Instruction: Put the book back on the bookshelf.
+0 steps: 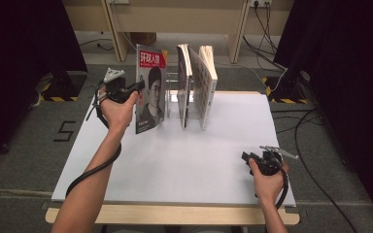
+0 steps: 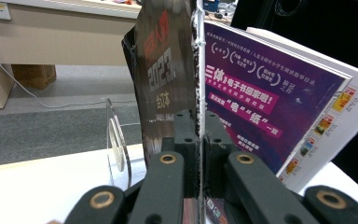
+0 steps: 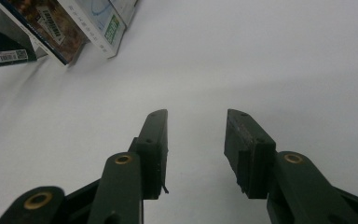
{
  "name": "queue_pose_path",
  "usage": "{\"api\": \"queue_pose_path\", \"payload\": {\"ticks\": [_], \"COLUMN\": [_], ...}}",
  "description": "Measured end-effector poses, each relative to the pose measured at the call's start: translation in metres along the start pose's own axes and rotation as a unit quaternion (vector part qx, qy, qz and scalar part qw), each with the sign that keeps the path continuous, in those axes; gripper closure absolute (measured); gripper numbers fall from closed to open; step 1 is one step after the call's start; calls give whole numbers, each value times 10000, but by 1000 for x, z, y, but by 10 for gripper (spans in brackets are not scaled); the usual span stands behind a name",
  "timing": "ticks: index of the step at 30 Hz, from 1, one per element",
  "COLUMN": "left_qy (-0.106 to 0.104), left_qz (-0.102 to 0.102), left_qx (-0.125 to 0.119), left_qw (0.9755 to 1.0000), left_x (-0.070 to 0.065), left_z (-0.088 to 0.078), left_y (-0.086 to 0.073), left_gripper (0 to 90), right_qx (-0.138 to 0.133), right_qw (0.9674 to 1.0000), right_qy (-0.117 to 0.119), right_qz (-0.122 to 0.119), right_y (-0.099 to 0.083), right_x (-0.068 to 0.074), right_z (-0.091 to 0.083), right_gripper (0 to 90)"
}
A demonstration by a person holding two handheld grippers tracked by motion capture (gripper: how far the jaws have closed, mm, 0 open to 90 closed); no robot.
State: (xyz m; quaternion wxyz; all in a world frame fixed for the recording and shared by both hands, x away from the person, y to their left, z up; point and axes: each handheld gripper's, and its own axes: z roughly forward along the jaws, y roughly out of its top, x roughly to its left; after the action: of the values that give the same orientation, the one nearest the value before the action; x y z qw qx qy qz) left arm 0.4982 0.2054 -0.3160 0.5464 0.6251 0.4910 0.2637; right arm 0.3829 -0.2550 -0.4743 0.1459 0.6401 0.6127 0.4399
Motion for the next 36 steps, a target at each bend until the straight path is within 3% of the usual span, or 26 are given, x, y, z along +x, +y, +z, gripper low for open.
{"api": "queue_pose_path", "payload": {"ticks": [5, 25, 34, 36], "left_qy": [19, 158, 328, 381], "left_qz": [-2, 48, 209, 339], "left_qx": [31, -254, -518, -564], "left_qw": [10000, 9995, 9979, 9971], "left_x": [2, 5, 9, 9], "left_z": [6, 33, 44, 41], "left_y": [0, 9, 0, -3], "left_gripper": [866, 866, 864, 864], "right_qx": [1, 13, -6, -8], "right_qw": [10000, 10000, 9999, 9999], "right_qy": [-9, -26, -71, -36], "right_qz": [-10, -79, -133, -109], "right_y": [0, -1, -1, -1], "right_x": [0, -1, -1, -1], "right_z": [0, 1, 1, 1], "right_gripper": [599, 599, 600, 600]}}
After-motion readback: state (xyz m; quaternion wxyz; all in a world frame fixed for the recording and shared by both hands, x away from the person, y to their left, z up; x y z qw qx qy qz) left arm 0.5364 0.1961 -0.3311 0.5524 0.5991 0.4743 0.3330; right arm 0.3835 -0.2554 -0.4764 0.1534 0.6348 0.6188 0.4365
